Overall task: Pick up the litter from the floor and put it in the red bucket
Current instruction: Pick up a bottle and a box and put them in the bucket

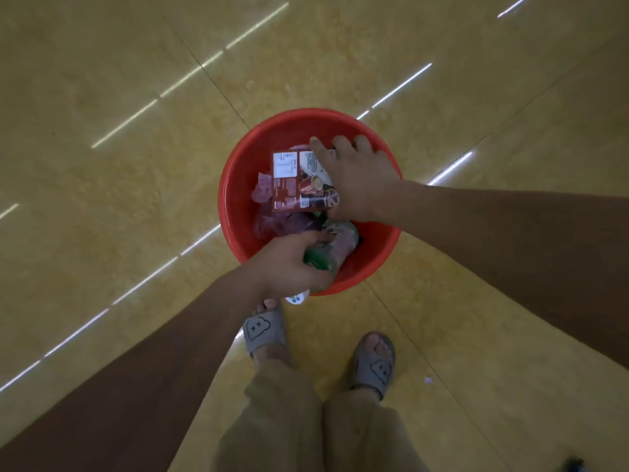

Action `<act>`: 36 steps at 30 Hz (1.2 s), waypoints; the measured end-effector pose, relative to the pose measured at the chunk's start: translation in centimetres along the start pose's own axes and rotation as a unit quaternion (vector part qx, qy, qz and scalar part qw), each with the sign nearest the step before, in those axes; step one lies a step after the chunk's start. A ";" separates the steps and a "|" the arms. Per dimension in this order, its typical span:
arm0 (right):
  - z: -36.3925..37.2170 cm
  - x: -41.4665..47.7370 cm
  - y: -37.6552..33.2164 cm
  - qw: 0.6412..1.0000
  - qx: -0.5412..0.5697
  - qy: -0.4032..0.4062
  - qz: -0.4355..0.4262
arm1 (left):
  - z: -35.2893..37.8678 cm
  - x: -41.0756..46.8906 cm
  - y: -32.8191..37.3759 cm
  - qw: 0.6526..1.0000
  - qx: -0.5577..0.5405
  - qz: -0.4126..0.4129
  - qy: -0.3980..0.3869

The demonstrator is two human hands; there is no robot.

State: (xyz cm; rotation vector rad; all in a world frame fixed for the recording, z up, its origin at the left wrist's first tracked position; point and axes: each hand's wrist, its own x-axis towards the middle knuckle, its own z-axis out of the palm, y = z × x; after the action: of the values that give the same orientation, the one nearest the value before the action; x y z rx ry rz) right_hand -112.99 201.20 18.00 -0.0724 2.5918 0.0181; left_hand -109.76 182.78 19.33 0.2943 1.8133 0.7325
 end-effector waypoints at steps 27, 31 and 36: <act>10.8 11.6 -2.1 0.989 0.086 -0.119 0.005 | 4.1 12.9 -7.7 0.909 0.416 0.016 0.013; 10.9 10.2 -2.2 0.992 0.063 -0.100 0.050 | 4.1 10.6 -6.2 0.909 0.394 0.055 0.125; 10.3 7.5 -1.5 0.994 0.069 -0.067 0.049 | 2.7 7.3 -5.2 0.923 0.307 0.127 0.195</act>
State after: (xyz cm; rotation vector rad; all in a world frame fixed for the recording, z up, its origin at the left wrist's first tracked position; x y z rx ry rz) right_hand -113.90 199.66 5.28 0.1030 2.4520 -0.1154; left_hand -109.16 183.49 9.97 0.8580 2.3954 0.3866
